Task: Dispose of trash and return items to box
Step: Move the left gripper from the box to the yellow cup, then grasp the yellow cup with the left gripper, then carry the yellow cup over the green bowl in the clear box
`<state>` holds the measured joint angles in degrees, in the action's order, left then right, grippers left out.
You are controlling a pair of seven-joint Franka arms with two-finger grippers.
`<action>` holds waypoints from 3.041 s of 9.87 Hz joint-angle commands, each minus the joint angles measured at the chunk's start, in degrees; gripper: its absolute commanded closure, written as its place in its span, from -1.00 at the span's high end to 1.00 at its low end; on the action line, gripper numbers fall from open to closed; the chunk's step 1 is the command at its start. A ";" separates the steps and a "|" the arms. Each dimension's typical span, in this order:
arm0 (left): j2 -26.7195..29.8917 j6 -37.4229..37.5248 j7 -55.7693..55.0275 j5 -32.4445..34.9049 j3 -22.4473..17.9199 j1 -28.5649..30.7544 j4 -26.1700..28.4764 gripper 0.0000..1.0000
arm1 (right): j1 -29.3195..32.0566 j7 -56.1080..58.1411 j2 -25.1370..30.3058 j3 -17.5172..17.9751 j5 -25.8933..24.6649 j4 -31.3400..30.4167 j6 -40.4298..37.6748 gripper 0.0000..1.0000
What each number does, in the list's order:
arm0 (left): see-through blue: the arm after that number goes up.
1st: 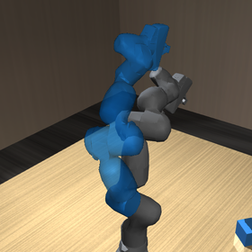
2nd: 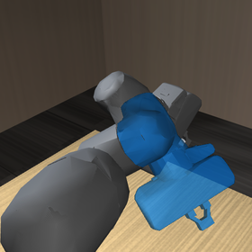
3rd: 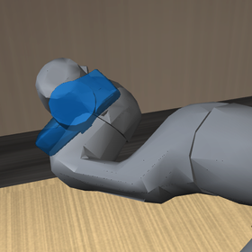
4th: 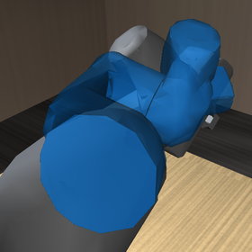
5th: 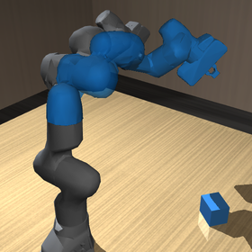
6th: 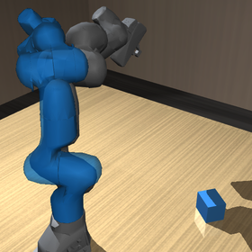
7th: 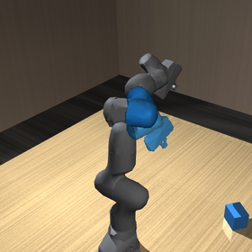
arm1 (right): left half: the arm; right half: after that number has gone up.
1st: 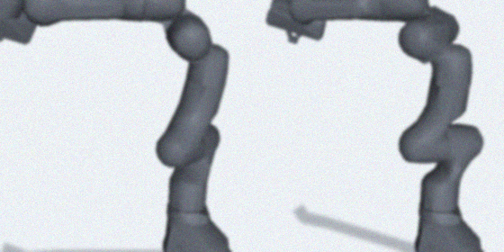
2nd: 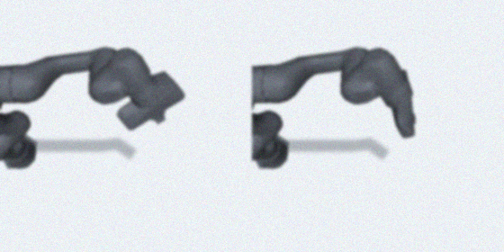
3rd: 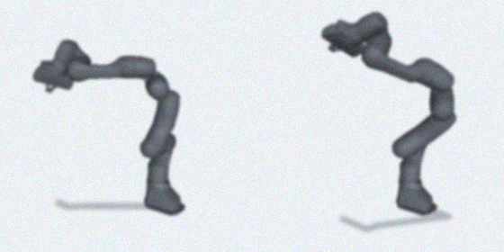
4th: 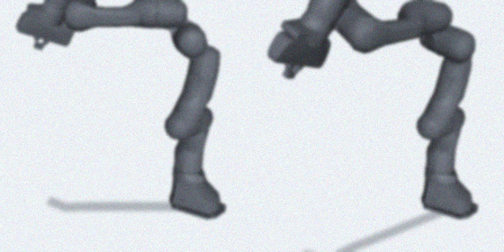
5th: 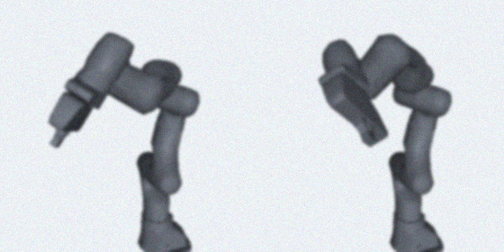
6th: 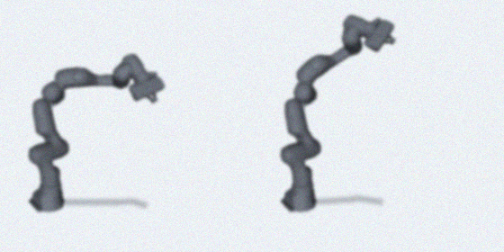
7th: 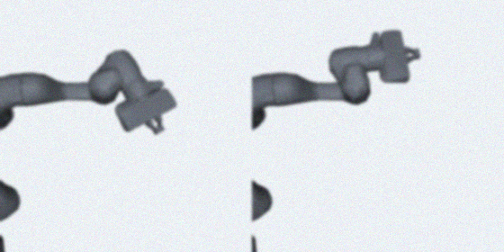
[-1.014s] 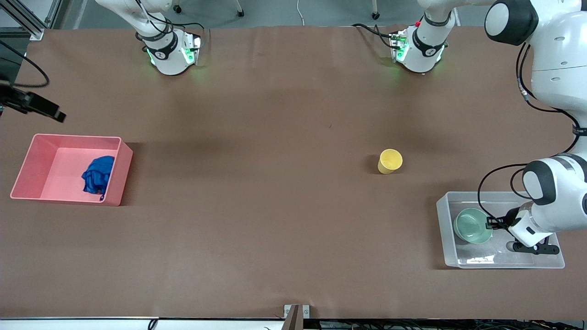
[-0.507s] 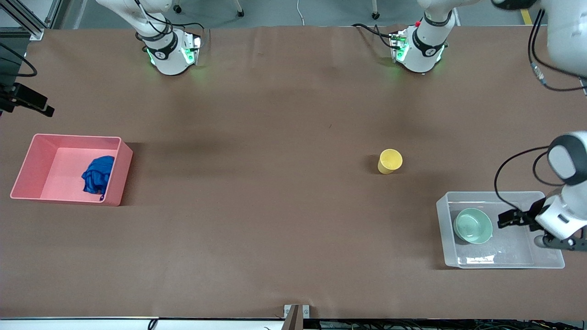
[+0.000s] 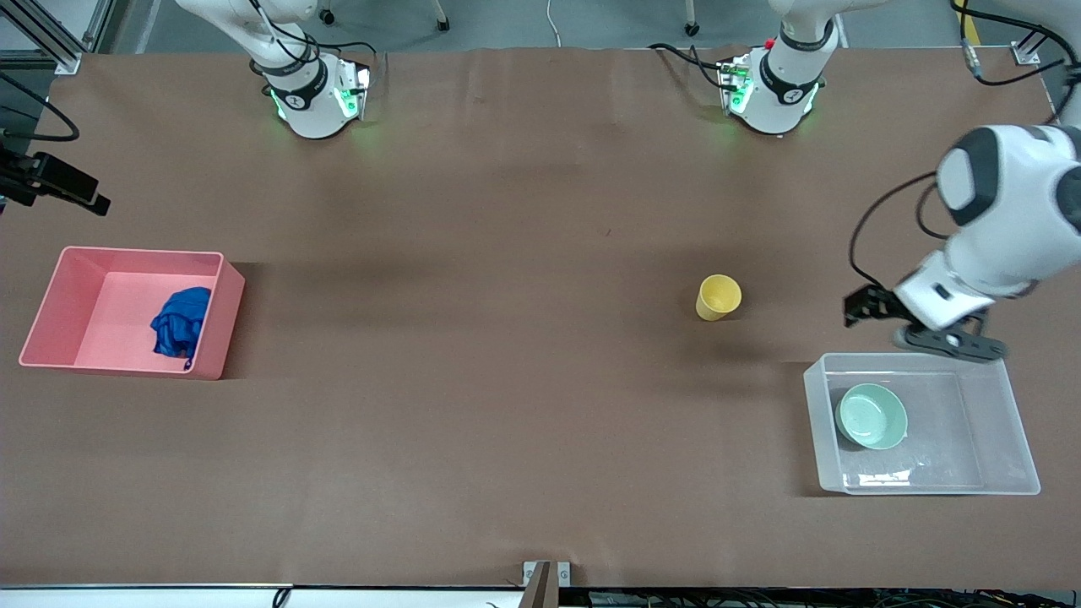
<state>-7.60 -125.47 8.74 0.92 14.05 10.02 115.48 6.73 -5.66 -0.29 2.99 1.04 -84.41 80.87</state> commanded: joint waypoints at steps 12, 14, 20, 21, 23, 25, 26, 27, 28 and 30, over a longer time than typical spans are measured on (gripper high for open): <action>-7.59 -22.44 -10.59 0.83 8.89 -3.42 21.01 0.10 | -2.69 2.04 0.02 -2.11 -1.30 1.00 -0.81 1.00; -9.36 -24.21 -10.68 0.83 8.89 -3.42 20.49 -0.86 | -2.69 3.38 -0.15 -2.11 -2.18 1.09 -0.72 1.00; -7.87 -23.42 -9.98 0.83 8.89 -2.72 17.94 -1.00 | -1.98 3.20 -1.03 -2.11 -1.83 2.23 -0.89 1.00; -7.43 -22.81 -9.54 0.83 8.72 -2.20 16.28 -1.00 | -1.90 3.29 -1.03 -2.11 -1.92 2.23 -0.81 1.00; -7.69 -13.11 -9.27 0.83 8.72 -0.44 7.71 -1.00 | -1.90 3.20 -0.94 -2.11 -1.74 2.14 -0.98 1.00; -9.35 -1.32 -8.40 0.83 8.45 1.75 -4.85 -1.00 | -1.90 3.20 -0.94 -2.11 -1.74 2.14 -0.98 1.00; -11.45 0.91 -7.00 0.83 8.45 3.33 -10.31 -1.00 | -1.81 3.29 -0.94 -2.19 -1.74 2.14 -0.98 1.00; -14.08 1.80 -5.51 0.83 8.45 5.17 -15.41 -1.00 | -1.55 3.29 -0.94 -2.11 -1.74 2.14 -0.98 1.00; -17.24 1.81 -3.49 0.92 8.37 6.84 -20.16 -1.00 | -1.46 3.20 -0.86 -2.11 -1.65 2.14 -0.98 1.00; -23.84 2.94 -0.67 5.90 8.28 9.48 -29.13 -1.00 | -1.46 3.29 -0.94 -2.11 -1.65 2.14 -0.98 1.00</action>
<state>-24.10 -124.59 6.94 3.35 22.03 18.73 93.50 4.98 -2.93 -0.88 0.78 -0.32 -83.15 80.48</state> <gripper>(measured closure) 0.960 0.000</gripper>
